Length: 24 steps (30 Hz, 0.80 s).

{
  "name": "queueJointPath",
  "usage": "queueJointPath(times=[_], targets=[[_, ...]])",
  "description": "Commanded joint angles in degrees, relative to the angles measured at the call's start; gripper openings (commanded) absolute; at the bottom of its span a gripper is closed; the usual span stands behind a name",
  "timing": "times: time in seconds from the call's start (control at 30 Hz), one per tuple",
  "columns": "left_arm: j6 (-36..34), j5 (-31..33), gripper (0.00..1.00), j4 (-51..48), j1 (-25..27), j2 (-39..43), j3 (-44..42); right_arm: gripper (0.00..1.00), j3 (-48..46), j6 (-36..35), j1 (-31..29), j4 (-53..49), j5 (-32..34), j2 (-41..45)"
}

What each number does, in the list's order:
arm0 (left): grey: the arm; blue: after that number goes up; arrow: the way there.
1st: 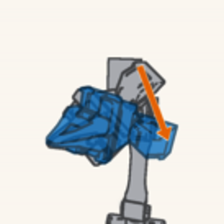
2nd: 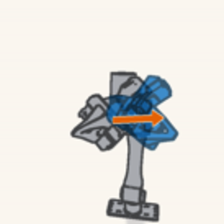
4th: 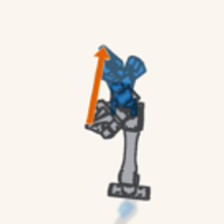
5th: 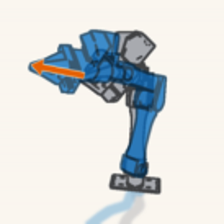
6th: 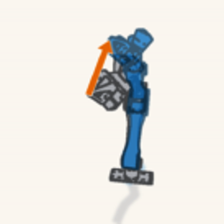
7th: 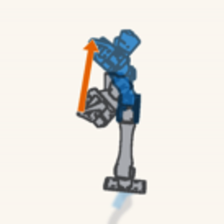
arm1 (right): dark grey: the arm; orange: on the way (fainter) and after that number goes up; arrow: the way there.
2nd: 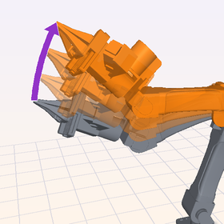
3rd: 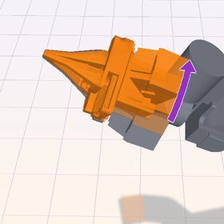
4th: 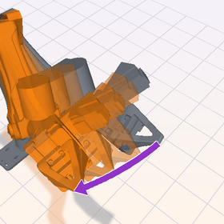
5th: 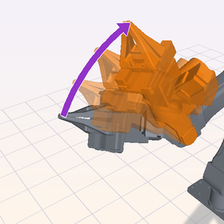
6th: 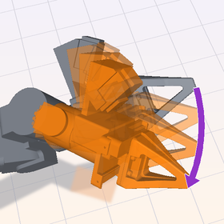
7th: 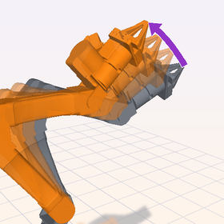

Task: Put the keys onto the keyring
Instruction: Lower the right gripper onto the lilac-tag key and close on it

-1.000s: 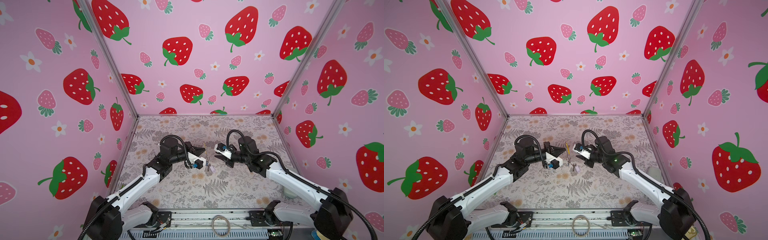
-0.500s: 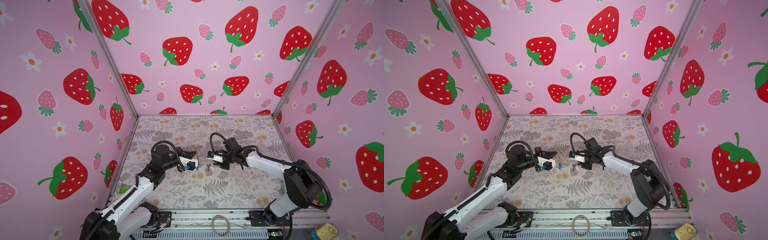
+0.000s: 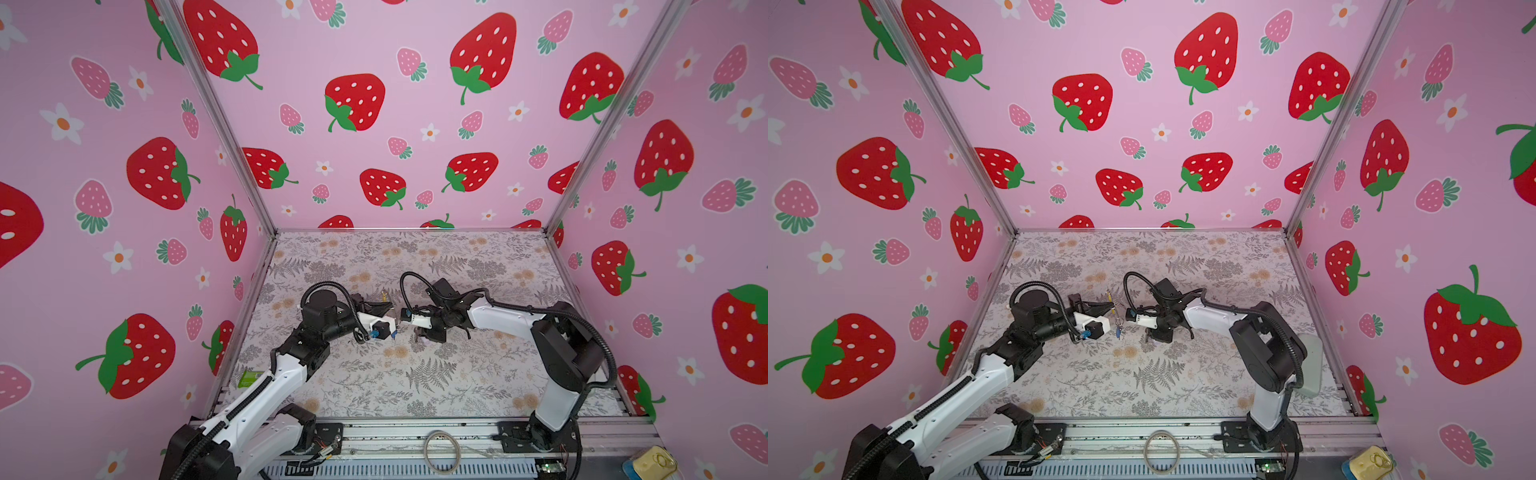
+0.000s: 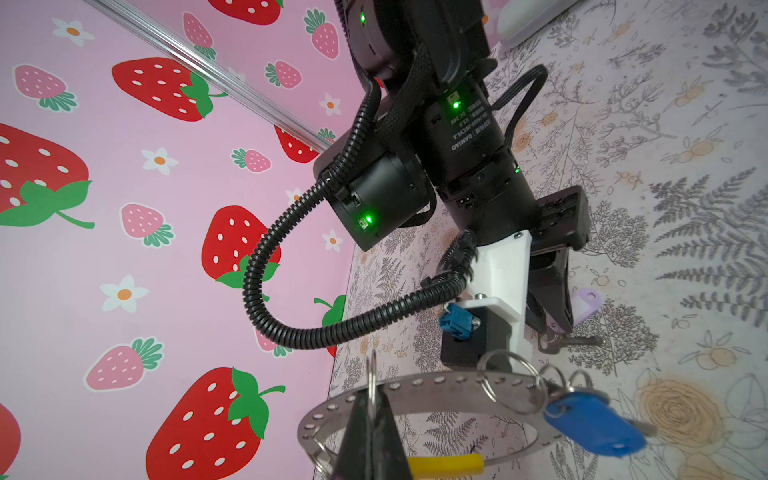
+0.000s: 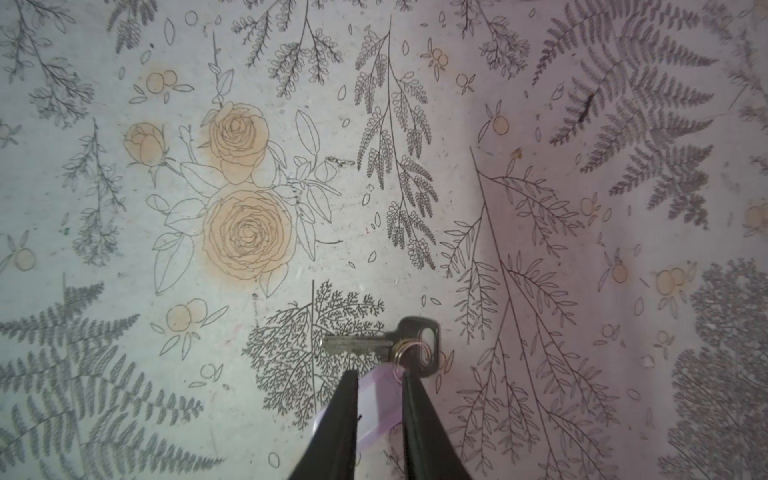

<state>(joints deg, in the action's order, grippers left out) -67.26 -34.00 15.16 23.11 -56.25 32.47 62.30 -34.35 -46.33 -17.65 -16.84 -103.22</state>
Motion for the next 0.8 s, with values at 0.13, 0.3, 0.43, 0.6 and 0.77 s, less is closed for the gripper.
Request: queueJointPath(times=[0.13, 0.3, 0.43, 0.6, 0.77], targets=[[0.36, -1.32, 0.00, 1.72, -0.29, 0.88, -0.04, 0.23, 3.16, 6.08, -1.10, -3.03, 3.94, -3.19], [0.22, -1.22, 0.00, 1.54, -0.32, 0.92, 0.04, 0.23, 5.35, 7.51, -1.48, -3.41, 5.38, -5.51], [0.05, -1.06, 0.00, 1.28, -0.27, 0.83, 0.05, 0.23, 6.16, 7.63, -1.71, -3.75, 4.52, -6.38], [-0.05, -1.07, 0.00, 1.10, -0.32, 0.62, 0.17, 0.23, 6.35, 7.89, -1.99, -3.77, 4.79, -6.99], [-0.15, -0.98, 0.00, 0.93, -0.35, 0.55, 0.32, 0.21, 6.56, 8.02, -2.07, -4.46, 4.92, -7.79]])
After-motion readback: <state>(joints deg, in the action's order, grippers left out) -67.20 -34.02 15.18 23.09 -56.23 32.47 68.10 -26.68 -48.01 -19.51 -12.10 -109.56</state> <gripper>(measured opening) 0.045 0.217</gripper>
